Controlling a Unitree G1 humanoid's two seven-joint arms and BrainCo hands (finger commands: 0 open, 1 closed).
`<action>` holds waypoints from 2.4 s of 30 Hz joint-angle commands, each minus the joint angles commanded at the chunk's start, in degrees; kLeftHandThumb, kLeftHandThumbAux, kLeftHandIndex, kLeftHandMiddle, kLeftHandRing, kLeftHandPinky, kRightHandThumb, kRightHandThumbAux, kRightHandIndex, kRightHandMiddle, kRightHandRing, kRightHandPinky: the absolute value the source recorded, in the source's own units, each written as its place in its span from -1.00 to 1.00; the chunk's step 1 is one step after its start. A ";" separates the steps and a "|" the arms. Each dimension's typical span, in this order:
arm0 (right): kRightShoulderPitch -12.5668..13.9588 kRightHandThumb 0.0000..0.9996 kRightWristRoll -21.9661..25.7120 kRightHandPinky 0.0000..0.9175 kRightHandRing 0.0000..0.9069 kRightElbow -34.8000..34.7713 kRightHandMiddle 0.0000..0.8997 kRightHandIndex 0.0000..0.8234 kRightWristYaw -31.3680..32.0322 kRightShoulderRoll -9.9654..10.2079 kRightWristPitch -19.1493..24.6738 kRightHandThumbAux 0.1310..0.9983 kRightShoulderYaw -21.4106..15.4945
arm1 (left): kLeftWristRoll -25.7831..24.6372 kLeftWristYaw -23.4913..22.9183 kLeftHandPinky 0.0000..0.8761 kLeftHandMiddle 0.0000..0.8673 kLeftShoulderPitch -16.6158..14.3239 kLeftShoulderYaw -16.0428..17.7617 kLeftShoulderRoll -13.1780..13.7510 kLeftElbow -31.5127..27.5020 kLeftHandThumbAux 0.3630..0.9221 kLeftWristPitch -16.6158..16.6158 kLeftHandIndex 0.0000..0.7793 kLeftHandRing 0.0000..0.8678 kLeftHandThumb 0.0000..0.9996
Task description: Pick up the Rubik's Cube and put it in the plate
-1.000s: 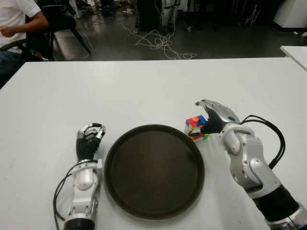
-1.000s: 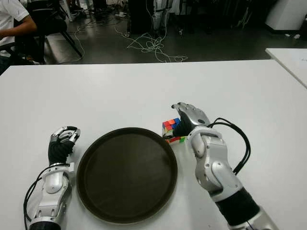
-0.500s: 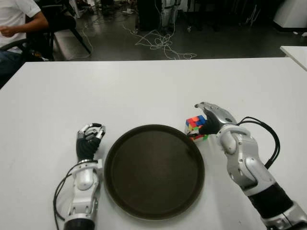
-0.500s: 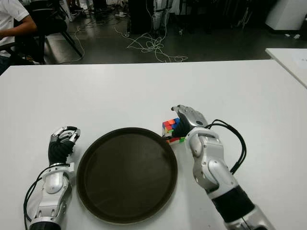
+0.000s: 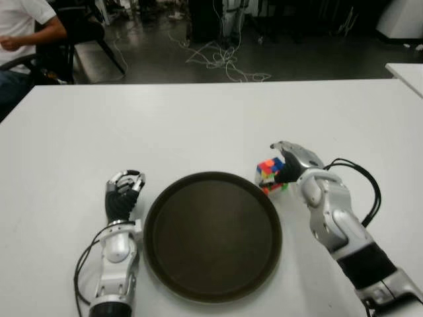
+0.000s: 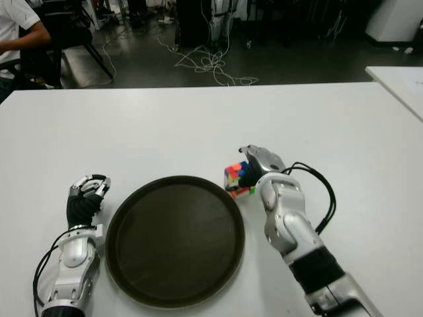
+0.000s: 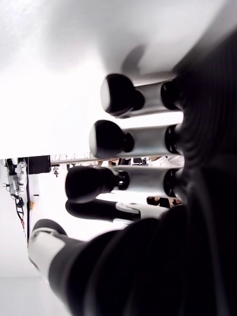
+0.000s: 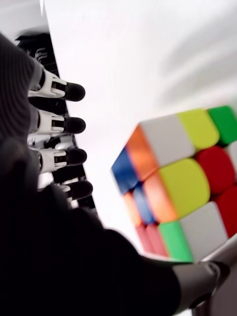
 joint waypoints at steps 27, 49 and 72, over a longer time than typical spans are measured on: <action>-0.32 -1.00 -0.25 -1.00 -1.00 -0.58 -1.00 -1.00 0.46 -0.02 0.90 0.27 0.02 | -0.57 -1.08 0.90 0.85 0.10 0.10 0.26 0.03 0.21 0.00 0.14 0.91 0.43; -0.11 -1.00 -0.18 -1.00 -1.00 -1.27 -1.00 -1.00 0.24 0.11 1.05 0.29 -0.27 | -0.56 -0.76 0.91 0.86 0.09 0.13 0.20 0.19 0.21 -0.31 0.14 0.92 0.43; -1.18 -1.00 0.33 -1.00 -1.00 0.96 -1.00 -1.00 0.81 -0.39 0.30 0.27 0.00 | -0.13 -0.67 0.93 0.88 0.20 -0.02 0.18 -0.10 0.21 0.52 0.14 0.94 0.43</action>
